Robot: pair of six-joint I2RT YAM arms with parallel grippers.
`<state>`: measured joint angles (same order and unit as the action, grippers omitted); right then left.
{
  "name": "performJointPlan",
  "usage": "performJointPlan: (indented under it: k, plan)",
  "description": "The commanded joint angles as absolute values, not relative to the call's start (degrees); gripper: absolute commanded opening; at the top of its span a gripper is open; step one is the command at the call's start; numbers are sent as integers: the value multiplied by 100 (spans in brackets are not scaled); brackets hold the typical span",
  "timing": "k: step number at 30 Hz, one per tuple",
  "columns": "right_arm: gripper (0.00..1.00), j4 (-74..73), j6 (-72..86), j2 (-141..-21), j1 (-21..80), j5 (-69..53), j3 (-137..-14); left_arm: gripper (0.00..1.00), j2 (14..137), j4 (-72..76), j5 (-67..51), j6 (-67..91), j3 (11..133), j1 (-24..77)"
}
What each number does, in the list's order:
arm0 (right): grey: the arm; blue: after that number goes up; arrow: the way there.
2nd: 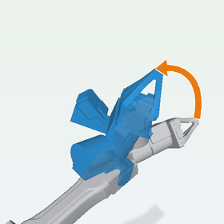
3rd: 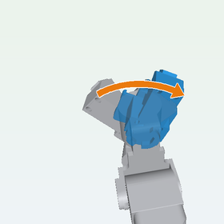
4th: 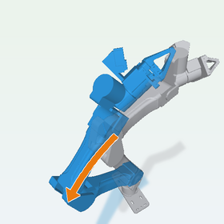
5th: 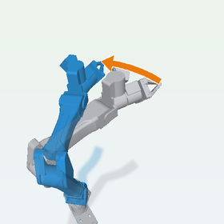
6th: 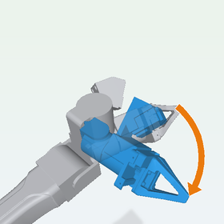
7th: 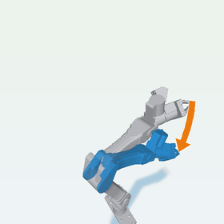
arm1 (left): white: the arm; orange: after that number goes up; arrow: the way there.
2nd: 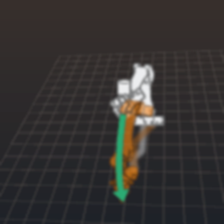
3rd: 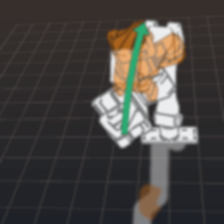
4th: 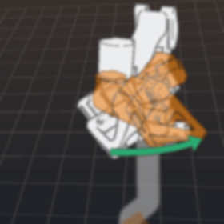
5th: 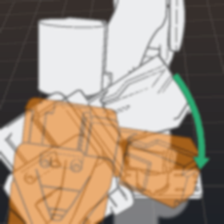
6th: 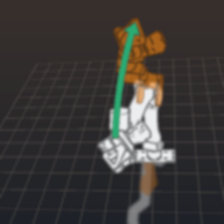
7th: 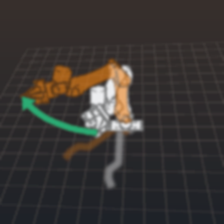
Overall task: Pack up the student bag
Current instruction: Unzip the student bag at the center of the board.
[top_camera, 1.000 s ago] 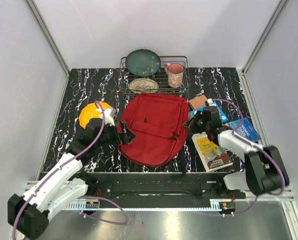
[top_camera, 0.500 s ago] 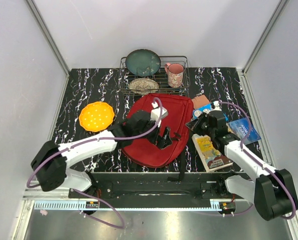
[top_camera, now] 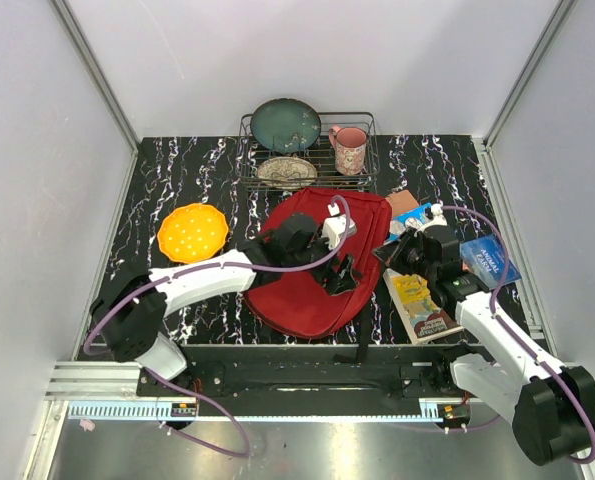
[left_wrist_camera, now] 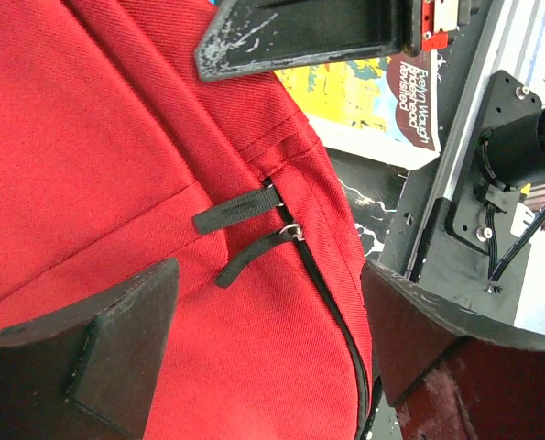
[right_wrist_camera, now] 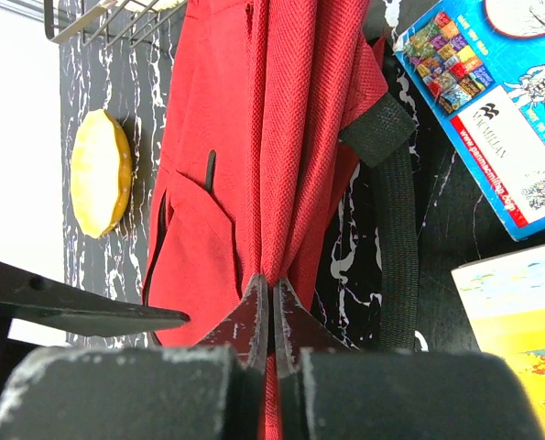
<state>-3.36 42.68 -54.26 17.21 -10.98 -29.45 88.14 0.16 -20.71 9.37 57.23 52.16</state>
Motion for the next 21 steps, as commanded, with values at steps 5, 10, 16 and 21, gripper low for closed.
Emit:
performJointPlan:
  k: [5,10,16,21]
  plan:
    - [0,-176,4210,-5344,1740,-1327,-3199,80,9219,422,-2909,843,5959,5229]
    - [0,-132,4227,-5431,1732,-1353,-3234,75,9316,562,-2997,923,5854,5247]
    - [0,-132,4236,-5414,1731,-1433,-3287,64,9509,659,-3085,993,5906,5247]
    - [0,-202,4228,-5361,1731,-1459,-3331,60,9633,651,-2997,1002,5968,5247]
